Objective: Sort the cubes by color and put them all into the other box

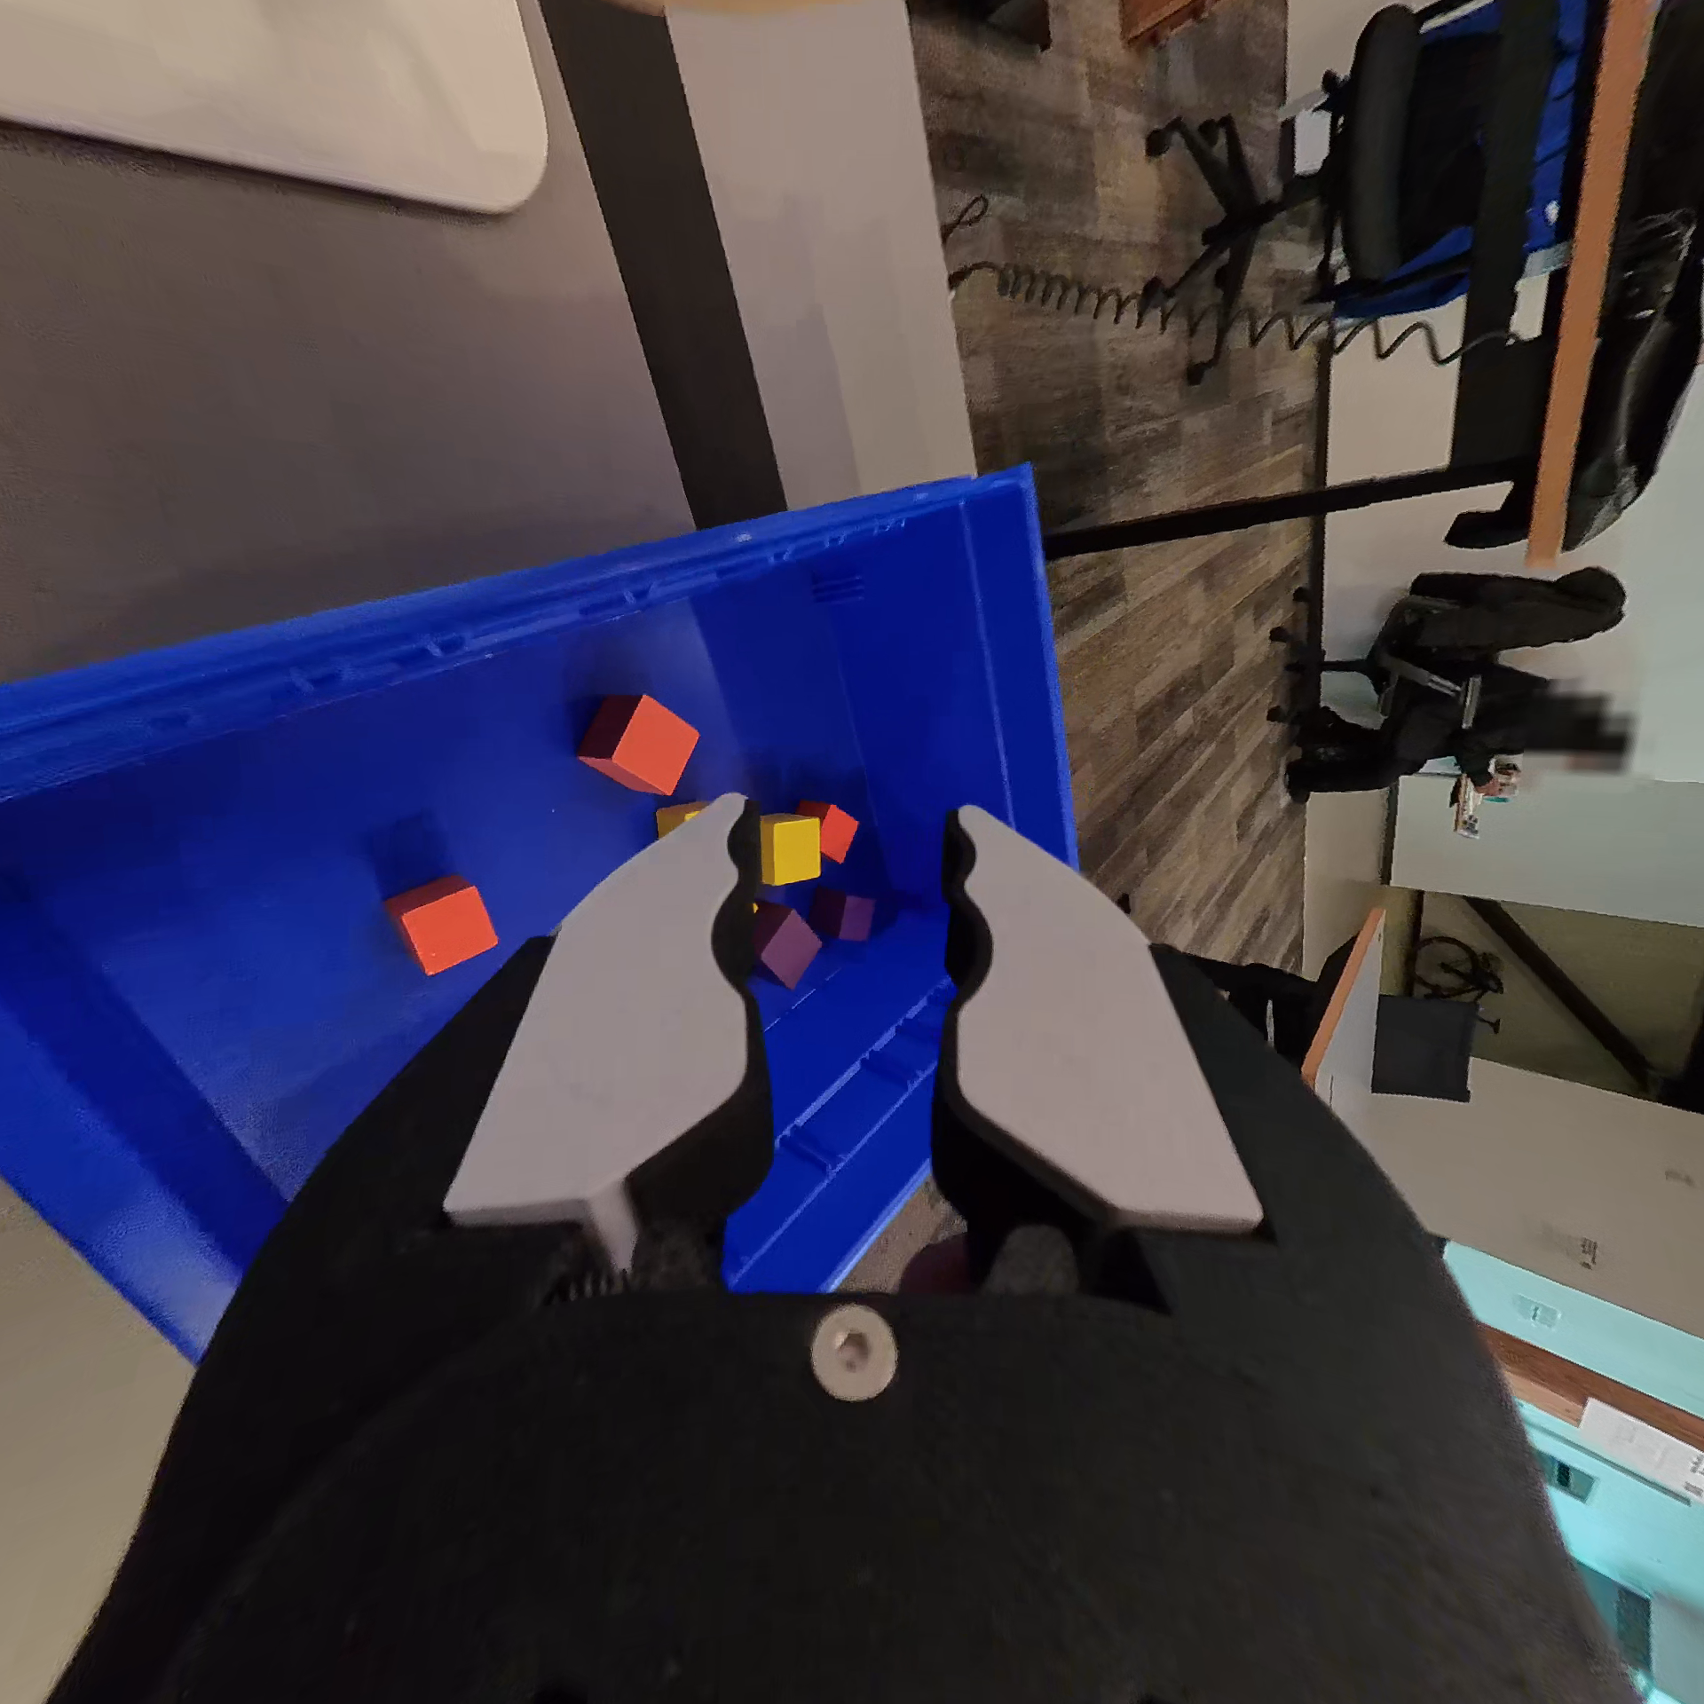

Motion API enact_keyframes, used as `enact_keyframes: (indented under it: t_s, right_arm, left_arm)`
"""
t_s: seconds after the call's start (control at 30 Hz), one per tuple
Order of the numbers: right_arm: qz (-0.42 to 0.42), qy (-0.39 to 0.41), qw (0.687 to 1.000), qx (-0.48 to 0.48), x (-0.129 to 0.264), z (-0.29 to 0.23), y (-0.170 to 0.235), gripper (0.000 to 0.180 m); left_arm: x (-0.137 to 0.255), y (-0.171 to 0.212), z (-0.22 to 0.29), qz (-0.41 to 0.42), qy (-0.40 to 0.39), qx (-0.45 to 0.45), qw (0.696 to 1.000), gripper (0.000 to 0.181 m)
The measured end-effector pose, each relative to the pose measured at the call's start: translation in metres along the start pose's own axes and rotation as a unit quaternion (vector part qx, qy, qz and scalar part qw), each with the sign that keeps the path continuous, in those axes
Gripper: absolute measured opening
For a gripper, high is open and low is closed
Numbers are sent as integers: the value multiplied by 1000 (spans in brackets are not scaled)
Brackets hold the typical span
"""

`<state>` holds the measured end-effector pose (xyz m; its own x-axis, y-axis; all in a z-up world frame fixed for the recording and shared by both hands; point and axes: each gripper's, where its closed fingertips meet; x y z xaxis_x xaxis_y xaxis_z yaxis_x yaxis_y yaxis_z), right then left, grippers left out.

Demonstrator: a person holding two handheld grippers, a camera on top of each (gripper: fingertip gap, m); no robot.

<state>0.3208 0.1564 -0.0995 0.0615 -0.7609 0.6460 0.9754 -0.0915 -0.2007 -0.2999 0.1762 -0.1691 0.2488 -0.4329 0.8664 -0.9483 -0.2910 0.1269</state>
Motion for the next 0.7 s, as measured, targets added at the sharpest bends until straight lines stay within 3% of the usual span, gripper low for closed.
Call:
enact_keyframes:
  t_s: [0.03,0.23,0.3,0.4,0.53,0.7]
  right_arm:
    - [10,4,1000,0,6,2,-4,38]
    - [94,58,993,34,56,12,-46,38]
    - [134,73,986,63,75,7,-70,39]
    - [242,99,958,118,113,-13,-123,43]
    - [405,98,890,183,162,-74,-203,47]
    - [462,77,847,251,162,-152,-253,53]
  left_arm:
    - [11,-8,2,32,0,14,999,28]
    - [86,-68,40,256,97,98,957,28]
    - [115,-92,59,332,143,107,926,27]
    - [164,-130,94,448,246,118,851,27]
    - [201,-169,142,514,344,104,779,27]
    - [228,-206,197,545,439,67,711,28]
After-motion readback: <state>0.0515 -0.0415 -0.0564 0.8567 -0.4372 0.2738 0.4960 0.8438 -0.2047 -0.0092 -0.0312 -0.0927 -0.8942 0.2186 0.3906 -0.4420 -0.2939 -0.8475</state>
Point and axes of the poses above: each gripper's, where its closed fingertips meet, x back along the fingers, y out of its underside, z = x × y across the jaws, and after that the axes turned 5 degrees about x, right-handed
